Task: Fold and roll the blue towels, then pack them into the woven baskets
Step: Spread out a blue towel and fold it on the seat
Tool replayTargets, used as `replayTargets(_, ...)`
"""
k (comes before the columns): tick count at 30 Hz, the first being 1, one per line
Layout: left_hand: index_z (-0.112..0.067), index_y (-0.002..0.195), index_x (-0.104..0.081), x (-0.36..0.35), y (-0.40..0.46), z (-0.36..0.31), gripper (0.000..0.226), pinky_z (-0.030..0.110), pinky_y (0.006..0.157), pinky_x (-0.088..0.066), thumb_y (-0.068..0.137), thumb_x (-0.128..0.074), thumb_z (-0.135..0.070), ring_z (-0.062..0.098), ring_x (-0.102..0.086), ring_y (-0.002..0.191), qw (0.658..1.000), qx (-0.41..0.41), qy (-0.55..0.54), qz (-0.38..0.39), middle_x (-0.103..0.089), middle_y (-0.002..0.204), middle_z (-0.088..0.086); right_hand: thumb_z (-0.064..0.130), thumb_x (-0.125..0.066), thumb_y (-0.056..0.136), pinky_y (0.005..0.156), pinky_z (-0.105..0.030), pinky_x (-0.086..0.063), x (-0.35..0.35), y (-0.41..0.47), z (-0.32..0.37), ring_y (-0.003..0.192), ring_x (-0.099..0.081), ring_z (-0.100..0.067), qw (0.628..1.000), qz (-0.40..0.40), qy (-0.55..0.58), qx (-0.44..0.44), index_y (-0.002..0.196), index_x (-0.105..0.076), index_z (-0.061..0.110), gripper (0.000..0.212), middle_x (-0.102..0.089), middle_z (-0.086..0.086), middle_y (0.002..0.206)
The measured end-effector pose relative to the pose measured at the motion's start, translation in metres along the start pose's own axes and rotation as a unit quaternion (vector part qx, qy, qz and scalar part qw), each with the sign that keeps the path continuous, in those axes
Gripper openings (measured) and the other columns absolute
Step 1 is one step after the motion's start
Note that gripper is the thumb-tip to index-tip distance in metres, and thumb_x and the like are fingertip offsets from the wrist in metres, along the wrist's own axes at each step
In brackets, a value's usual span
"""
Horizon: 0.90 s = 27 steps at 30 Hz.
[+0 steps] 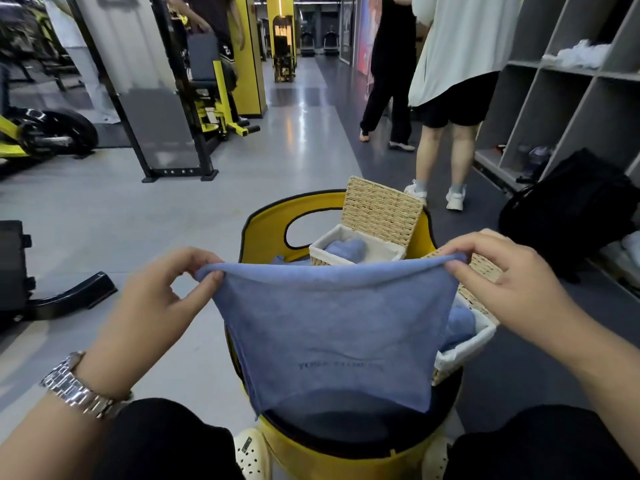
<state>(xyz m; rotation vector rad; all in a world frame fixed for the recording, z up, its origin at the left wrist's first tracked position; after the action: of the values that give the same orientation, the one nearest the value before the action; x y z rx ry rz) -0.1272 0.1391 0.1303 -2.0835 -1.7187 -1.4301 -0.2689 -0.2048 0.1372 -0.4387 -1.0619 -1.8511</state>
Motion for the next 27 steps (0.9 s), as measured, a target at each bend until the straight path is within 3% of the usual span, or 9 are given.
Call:
replayTargets(3,-0.032,0.081,-0.062,0.003,0.001,0.004,0.015,0.002,0.062,-0.034,0.088,-0.062,-0.019,0.007,-0.052,0.071,1.000,0.008,-0.009,0.015,-0.062,0.090,-0.017,0.014,-0.063,0.084,0.083,-0.027,-0.042,0.002,-0.001,0.001,0.088,-0.057,-0.016,1.000,0.012,0.001,-0.004,0.088,-0.067,0.029,0.016,-0.060,0.002,0.084)
replayTargets(7,-0.025,0.082,-0.065,-0.015,0.015,0.020,0.012,0.001,0.064,-0.034,0.087,-0.064,-0.014,-0.011,-0.050,0.060,0.999,0.001,0.004,0.043,-0.065,0.077,-0.011,0.011,-0.065,0.084,0.075,-0.019,-0.041,-0.023,0.012,-0.021,0.084,-0.055,-0.010,0.998,0.052,-0.006,-0.030,0.087,-0.067,0.027,0.017,-0.060,0.007,0.080)
replayTargets(9,-0.025,0.082,-0.066,-0.033,0.024,0.039,0.010,0.003,0.063,-0.035,0.086,-0.065,-0.015,-0.011,-0.053,0.069,0.998,0.012,0.014,0.066,-0.065,0.075,-0.012,0.011,-0.066,0.085,0.071,-0.016,-0.039,-0.044,0.022,-0.042,0.084,-0.055,-0.008,0.996,0.081,-0.011,-0.047,0.086,-0.066,0.029,0.018,-0.061,0.007,0.082)
replayTargets(12,-0.035,0.078,-0.061,-0.066,0.041,0.077,0.018,0.015,0.065,-0.043,0.086,-0.067,-0.019,-0.001,-0.058,0.078,0.992,0.033,0.040,0.115,-0.065,0.076,-0.017,0.014,-0.065,0.086,0.070,-0.024,-0.040,-0.079,0.038,-0.077,0.085,-0.055,-0.008,0.988,0.126,-0.021,-0.081,0.087,-0.066,0.029,0.015,-0.063,0.006,0.085)
replayTargets(14,-0.037,0.076,-0.059,-0.088,0.052,0.101,0.020,0.029,0.068,-0.048,0.086,-0.067,-0.022,0.001,-0.060,0.076,0.987,0.048,0.056,0.144,-0.065,0.077,-0.017,0.015,-0.064,0.087,0.066,-0.020,-0.039,-0.100,0.047,-0.096,0.082,-0.056,-0.009,0.985,0.139,-0.029,-0.095,0.086,-0.066,0.027,0.012,-0.062,0.004,0.086)
replayTargets(16,-0.037,0.077,-0.060,-0.105,0.062,0.120,0.016,0.030,0.069,-0.048,0.086,-0.066,-0.025,0.005,-0.062,0.078,0.983,0.063,0.069,0.157,-0.065,0.078,-0.017,0.013,-0.064,0.087,0.063,-0.016,-0.037,-0.118,0.055,-0.110,0.079,-0.054,-0.008,0.986,0.134,-0.041,-0.090,0.085,-0.066,0.023,0.011,-0.060,0.004,0.084)
replayTargets(18,-0.035,0.079,-0.062,-0.118,0.070,0.132,0.013,0.031,0.070,-0.049,0.085,-0.066,-0.024,0.010,-0.062,0.079,0.983,0.065,0.080,0.151,-0.065,0.079,-0.014,0.010,-0.065,0.086,0.065,-0.019,-0.041,-0.131,0.061,-0.122,0.079,-0.052,-0.011,0.987,0.124,-0.063,-0.079,0.085,-0.067,0.019,0.009,-0.058,0.004,0.082)
replayTargets(21,-0.030,0.078,-0.064,-0.133,0.071,0.144,0.015,0.036,0.068,-0.050,0.081,-0.071,-0.018,0.016,-0.062,0.076,0.984,0.038,0.097,0.142,-0.067,0.079,-0.008,0.008,-0.070,0.080,0.074,-0.037,-0.046,-0.146,0.060,-0.138,0.084,-0.054,-0.017,0.986,0.128,-0.102,-0.035,0.082,-0.068,0.019,0.011,-0.064,0.004,0.082)
replayTargets(27,-0.027,0.073,-0.064,-0.156,0.037,0.172,0.019,0.031,0.060,-0.048,0.067,-0.075,-0.013,0.022,-0.061,0.069,0.950,-0.063,0.180,0.246,-0.064,0.070,-0.008,0.005,-0.069,0.066,0.071,-0.039,-0.046,-0.172,0.017,-0.160,0.080,-0.058,-0.021,0.970,0.202,-0.131,0.030,0.074,-0.064,0.023,0.021,-0.063,0.010,0.077)
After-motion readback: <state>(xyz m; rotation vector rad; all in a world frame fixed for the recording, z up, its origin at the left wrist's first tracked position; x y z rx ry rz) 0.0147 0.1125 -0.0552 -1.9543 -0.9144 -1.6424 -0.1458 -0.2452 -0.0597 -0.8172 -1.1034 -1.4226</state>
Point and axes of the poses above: each hand's wrist, its own y-axis towards the middle knuckle, its own x-axis out of the back of the hand, z = x × y, the point moved 1 cm from there along y, towards the middle knuckle
